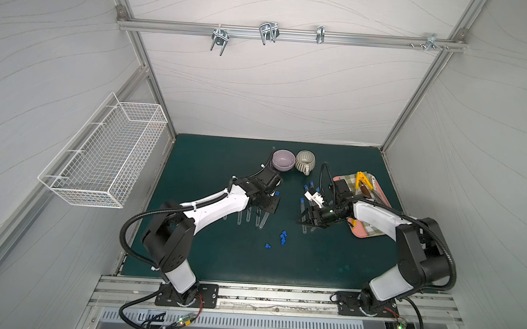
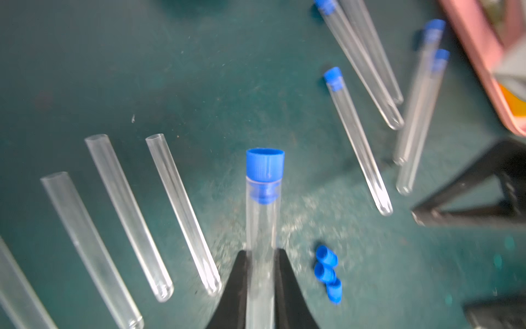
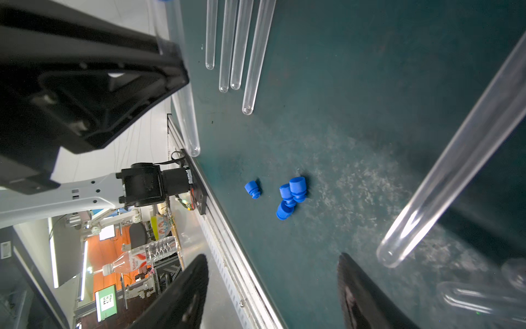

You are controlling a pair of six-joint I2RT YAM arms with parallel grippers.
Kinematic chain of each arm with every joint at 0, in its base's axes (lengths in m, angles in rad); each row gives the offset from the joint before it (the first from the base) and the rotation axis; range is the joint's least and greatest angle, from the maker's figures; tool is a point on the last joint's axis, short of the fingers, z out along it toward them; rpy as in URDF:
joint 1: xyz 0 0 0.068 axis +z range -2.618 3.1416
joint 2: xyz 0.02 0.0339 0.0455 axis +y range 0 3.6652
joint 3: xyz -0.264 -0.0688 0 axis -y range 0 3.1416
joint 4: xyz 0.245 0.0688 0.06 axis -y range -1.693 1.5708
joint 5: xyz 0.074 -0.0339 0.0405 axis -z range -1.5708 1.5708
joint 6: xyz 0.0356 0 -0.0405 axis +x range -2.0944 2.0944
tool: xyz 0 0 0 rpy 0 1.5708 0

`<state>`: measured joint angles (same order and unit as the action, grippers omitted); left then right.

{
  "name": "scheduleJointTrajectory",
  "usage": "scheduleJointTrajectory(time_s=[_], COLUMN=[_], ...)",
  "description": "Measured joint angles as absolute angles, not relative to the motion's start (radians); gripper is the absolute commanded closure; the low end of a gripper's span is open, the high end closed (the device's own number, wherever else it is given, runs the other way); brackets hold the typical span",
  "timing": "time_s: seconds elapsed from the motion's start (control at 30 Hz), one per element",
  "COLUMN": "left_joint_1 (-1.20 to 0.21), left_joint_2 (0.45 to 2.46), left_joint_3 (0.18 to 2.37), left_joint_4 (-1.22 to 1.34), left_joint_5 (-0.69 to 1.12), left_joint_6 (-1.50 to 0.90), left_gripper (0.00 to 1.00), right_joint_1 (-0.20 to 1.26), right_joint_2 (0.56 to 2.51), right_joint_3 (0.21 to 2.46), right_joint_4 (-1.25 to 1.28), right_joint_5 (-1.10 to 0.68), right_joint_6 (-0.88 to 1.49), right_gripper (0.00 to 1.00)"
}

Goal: Remove stoppers from test tubes
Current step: Pick up the test tube at the center of the board, then open the stopper on the test tube.

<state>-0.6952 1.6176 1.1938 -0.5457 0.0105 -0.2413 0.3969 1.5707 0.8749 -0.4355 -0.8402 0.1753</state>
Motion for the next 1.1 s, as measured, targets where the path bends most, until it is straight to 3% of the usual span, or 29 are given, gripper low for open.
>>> scheduleJointTrajectory(time_s=[0.43, 1.1], left_joint_1=[-0.839, -0.885], left_joint_2=[1.349, 1.345], left_joint_3=[1.059, 1.045], left_joint_4=[-0.622, -0.622], left_joint_5=[0.022, 0.031], left_joint_6=[-0.029, 0.076], left_gripper=[0.98, 0.98], right_joint_1=[0.397, 0.458], right_joint_2=[1.571, 1.571], right_joint_3=[0.903, 0.929], right_joint_4=[-0.385, -0.336], right_joint_5=[-0.982, -1.118], right_joint_6=[0.218, 0.248], right_gripper=[0.3, 0.3])
